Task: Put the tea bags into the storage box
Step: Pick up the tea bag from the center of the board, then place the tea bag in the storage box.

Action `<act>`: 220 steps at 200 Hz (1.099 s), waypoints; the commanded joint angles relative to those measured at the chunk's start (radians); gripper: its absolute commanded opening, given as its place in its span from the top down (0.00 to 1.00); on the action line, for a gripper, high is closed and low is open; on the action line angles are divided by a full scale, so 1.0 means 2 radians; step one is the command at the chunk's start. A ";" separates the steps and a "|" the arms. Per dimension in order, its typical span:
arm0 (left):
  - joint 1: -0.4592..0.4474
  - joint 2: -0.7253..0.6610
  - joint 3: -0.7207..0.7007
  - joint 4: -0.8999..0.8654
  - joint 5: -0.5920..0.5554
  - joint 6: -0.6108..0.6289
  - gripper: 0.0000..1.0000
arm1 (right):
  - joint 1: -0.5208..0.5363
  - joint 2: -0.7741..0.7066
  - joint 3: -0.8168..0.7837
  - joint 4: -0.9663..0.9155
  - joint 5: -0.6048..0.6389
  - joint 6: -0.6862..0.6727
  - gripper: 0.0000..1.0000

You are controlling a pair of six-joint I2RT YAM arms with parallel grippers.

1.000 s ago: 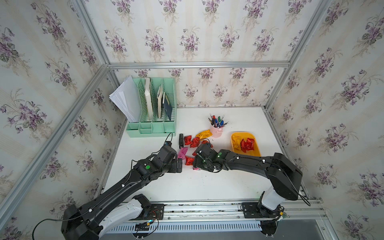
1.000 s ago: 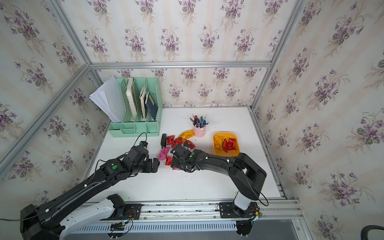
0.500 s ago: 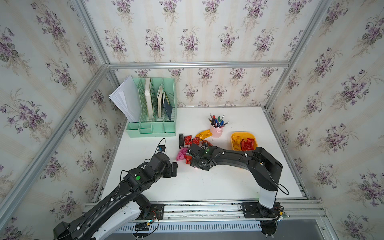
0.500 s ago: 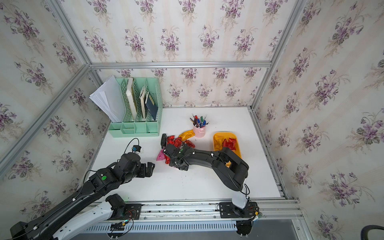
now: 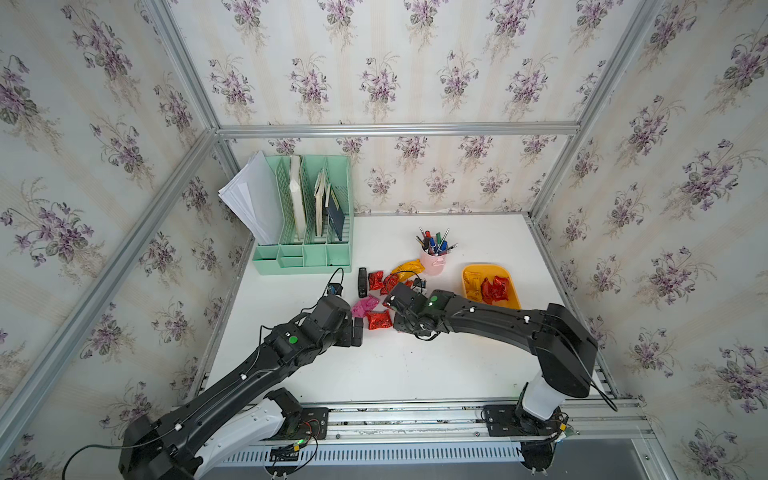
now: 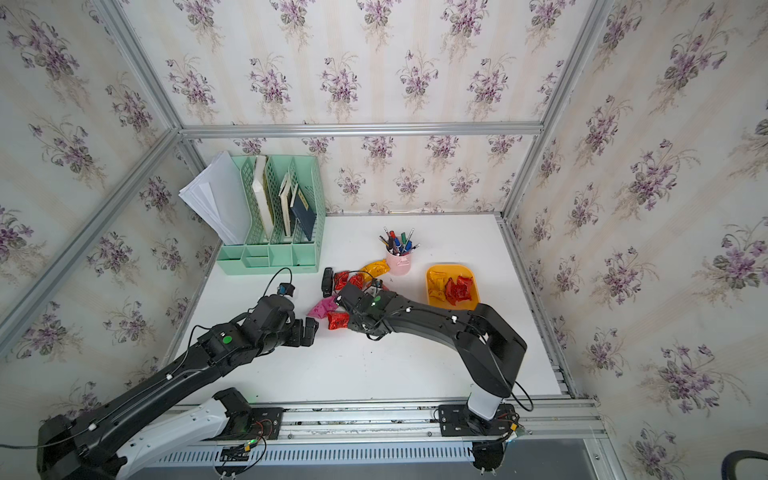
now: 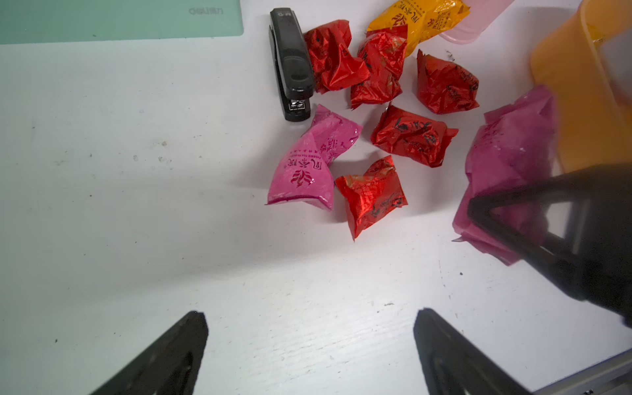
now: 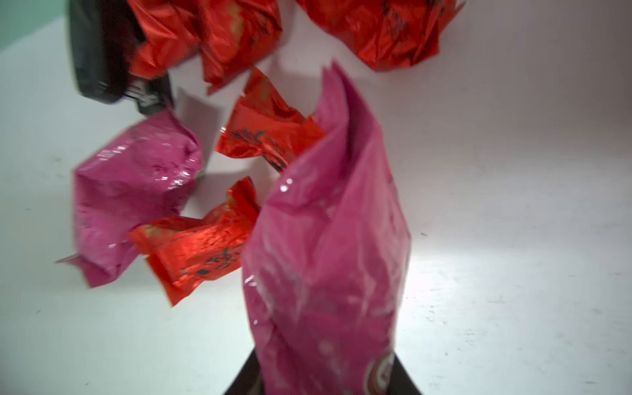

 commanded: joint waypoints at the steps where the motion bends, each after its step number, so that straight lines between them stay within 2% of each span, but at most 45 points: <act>1: 0.000 0.037 0.023 0.035 0.017 0.020 0.01 | -0.024 -0.037 -0.009 -0.033 -0.005 -0.063 0.65; 36: 0.001 0.131 0.084 0.053 0.036 0.013 0.01 | -0.129 -0.119 -0.037 -0.089 -0.040 -0.157 0.67; 56: 0.001 0.176 0.122 0.055 0.056 -0.003 0.01 | -0.219 -0.169 -0.060 -0.099 -0.072 -0.218 0.67; 63: 0.001 0.188 0.133 0.055 0.060 -0.010 0.01 | -0.267 -0.183 -0.070 -0.098 -0.091 -0.240 0.67; 76: 0.001 0.205 0.148 0.055 0.062 -0.022 0.01 | -0.329 -0.193 -0.081 -0.101 -0.116 -0.275 0.67; 95: 0.001 0.217 0.159 0.053 0.061 -0.036 0.01 | -0.386 -0.186 -0.093 -0.103 -0.133 -0.310 0.67; 139: 0.001 0.204 0.147 0.031 0.046 -0.054 0.01 | -0.399 -0.136 -0.108 -0.083 -0.139 -0.341 0.69; 175: 0.000 0.166 0.114 0.025 0.026 -0.081 0.01 | -0.399 -0.108 -0.119 -0.072 -0.108 -0.364 0.68; 220: 0.000 0.123 0.083 0.020 0.006 -0.104 0.01 | -0.397 -0.097 -0.127 -0.045 -0.153 -0.371 0.58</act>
